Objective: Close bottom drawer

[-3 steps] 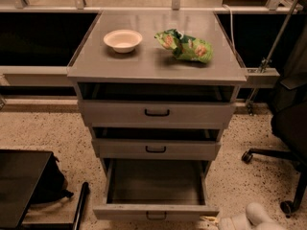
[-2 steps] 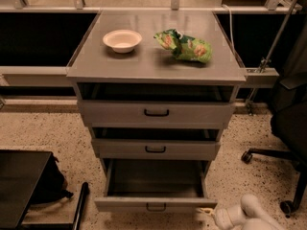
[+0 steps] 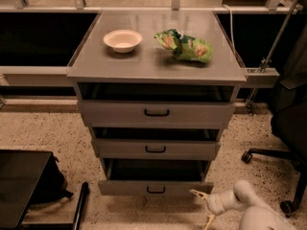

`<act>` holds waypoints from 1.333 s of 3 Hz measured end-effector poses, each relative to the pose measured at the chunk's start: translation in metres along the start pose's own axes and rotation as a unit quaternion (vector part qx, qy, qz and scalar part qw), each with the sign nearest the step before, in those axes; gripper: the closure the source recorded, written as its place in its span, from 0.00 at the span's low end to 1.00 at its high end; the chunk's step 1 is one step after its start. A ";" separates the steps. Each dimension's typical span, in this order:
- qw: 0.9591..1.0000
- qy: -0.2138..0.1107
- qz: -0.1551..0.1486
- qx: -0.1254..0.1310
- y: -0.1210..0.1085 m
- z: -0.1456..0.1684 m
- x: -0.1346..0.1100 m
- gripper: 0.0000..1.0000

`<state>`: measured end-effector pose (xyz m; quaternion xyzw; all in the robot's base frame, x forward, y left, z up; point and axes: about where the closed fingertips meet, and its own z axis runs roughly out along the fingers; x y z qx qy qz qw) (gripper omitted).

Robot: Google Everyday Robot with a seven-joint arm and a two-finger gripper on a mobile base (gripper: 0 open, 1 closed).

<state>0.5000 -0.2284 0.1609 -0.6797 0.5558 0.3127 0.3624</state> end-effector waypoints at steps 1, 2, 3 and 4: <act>1.000 0.009 -0.020 0.007 -0.018 0.001 -0.023 0.00; 1.000 0.009 -0.019 0.007 -0.018 0.002 -0.023 0.00; 1.000 0.006 0.001 0.011 -0.007 0.007 -0.005 0.00; 0.999 0.001 0.019 0.036 -0.005 0.004 0.013 0.00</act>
Offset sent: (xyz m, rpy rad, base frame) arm 0.0130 0.0113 0.0179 -0.0133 -0.0402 0.0035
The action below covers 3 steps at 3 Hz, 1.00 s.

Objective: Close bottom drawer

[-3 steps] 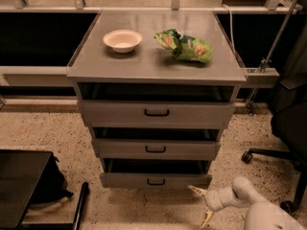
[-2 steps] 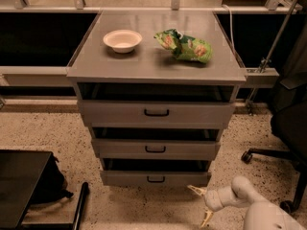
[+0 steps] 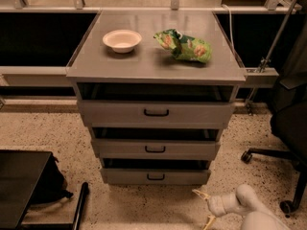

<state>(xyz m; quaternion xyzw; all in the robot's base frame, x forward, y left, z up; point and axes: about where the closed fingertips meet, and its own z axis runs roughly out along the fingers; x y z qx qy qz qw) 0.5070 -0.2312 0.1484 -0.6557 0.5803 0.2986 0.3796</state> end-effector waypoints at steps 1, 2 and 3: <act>0.999 -0.009 -0.010 0.030 -0.008 -0.007 0.001 0.00; 0.999 -0.001 -0.016 0.048 -0.022 -0.014 -0.005 0.00; 0.998 0.025 0.024 0.059 -0.047 -0.013 -0.006 0.00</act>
Offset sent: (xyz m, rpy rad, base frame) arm 0.0336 -0.0131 0.0360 -0.0051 -0.1207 -0.0997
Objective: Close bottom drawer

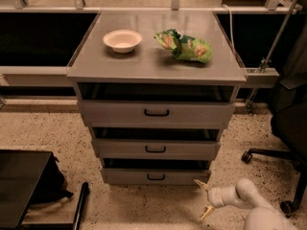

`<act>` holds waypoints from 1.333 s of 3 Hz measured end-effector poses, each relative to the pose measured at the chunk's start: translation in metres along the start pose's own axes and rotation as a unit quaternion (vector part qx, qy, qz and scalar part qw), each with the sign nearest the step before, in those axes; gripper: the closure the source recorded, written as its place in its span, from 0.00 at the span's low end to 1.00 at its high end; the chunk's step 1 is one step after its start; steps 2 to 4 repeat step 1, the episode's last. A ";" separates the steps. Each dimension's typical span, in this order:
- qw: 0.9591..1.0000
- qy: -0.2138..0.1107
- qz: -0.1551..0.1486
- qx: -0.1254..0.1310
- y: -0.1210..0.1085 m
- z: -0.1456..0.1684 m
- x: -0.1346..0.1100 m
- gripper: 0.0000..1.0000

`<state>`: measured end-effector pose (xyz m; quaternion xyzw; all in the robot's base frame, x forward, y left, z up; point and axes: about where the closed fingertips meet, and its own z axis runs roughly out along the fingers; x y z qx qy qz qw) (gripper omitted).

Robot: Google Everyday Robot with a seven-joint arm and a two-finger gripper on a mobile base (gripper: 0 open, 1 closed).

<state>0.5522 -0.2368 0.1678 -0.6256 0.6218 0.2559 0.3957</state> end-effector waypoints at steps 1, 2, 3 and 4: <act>1.000 0.000 0.000 0.000 0.000 0.000 0.000 0.00; 1.000 0.000 0.000 0.000 0.000 0.000 0.000 0.00; 1.000 0.000 0.000 0.000 0.000 0.000 0.000 0.00; 1.000 0.000 0.000 0.000 0.000 0.000 0.000 0.00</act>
Offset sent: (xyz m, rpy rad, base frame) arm 0.0000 0.0000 0.0000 0.0000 0.0000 0.0000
